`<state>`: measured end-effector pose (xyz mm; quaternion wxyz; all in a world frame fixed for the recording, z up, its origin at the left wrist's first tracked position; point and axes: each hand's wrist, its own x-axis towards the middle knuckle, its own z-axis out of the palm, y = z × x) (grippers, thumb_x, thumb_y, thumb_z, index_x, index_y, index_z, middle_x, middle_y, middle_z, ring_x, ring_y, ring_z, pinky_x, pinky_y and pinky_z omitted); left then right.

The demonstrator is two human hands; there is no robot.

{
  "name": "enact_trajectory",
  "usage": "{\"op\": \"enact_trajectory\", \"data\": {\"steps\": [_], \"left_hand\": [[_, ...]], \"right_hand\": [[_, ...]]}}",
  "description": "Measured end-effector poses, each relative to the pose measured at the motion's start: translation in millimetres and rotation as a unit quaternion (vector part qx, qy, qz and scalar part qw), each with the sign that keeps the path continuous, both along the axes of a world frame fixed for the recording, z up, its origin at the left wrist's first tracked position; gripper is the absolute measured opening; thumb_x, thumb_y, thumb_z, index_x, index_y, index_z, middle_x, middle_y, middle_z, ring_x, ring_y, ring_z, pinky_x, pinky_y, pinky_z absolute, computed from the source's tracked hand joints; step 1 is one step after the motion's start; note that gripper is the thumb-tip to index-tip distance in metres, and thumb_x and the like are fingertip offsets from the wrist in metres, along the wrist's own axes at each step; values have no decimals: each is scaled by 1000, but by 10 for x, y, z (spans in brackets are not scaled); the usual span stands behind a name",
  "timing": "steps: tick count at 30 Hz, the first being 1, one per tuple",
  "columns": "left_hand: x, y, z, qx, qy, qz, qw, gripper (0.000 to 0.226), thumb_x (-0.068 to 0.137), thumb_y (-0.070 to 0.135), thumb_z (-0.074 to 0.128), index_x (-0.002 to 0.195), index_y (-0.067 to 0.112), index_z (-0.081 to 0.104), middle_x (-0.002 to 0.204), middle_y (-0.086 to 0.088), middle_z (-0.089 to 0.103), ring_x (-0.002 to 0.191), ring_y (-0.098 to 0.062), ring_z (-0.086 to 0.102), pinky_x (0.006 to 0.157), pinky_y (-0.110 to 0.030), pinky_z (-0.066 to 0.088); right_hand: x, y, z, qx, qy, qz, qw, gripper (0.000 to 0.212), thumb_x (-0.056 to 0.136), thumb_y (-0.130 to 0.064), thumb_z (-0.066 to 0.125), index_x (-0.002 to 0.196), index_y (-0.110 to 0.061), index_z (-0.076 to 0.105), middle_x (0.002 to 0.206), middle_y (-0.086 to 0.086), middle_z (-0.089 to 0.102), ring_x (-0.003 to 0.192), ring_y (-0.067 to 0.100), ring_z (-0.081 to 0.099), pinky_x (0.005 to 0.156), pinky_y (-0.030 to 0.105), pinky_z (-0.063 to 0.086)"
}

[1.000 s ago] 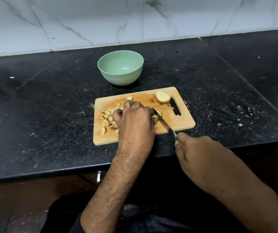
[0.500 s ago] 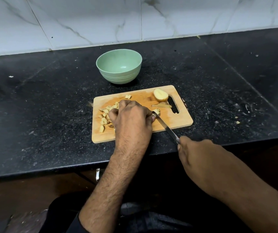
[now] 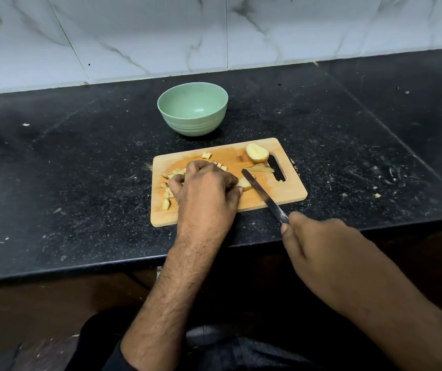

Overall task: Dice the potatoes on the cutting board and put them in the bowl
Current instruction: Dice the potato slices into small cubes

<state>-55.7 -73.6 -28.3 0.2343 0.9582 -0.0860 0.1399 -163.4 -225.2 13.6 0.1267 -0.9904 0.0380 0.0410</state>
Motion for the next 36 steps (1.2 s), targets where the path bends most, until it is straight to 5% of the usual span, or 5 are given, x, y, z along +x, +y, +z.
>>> {"op": "enact_trajectory", "data": {"steps": [7,18,24,36], "left_hand": [[12,-36,5,10,-6,10,1000,7,86,34,73,91,30,77,102,16,66,116,-11,39,93,-38,15],[16,-53,15,30,-12,4,999,7,87,29,71,91,32,75,99,15,65,115,-11,40,87,-34,12],[0,-46,-27,10,-13,20,1000,6,86,32,71,89,29,76,99,17,64,112,-8,39,87,-32,11],[-69,-21,-95,-28,-33,31,999,16,88,42,70,96,29,76,103,16,66,118,-11,39,96,-38,16]], "right_hand": [[131,62,-60,-25,18,20,999,25,106,-44,22,91,-29,36,71,-6,48,57,5,38,52,29,30],[379,68,-131,-6,36,49,998,29,106,-37,28,116,-25,53,75,-4,51,77,25,56,72,38,50],[137,-22,-111,10,58,44,997,25,106,-43,23,88,-31,37,70,-5,53,61,9,52,62,36,49],[-100,-72,7,-1,41,10,999,31,103,-48,26,79,-31,36,67,-6,54,59,7,54,59,30,49]]}}
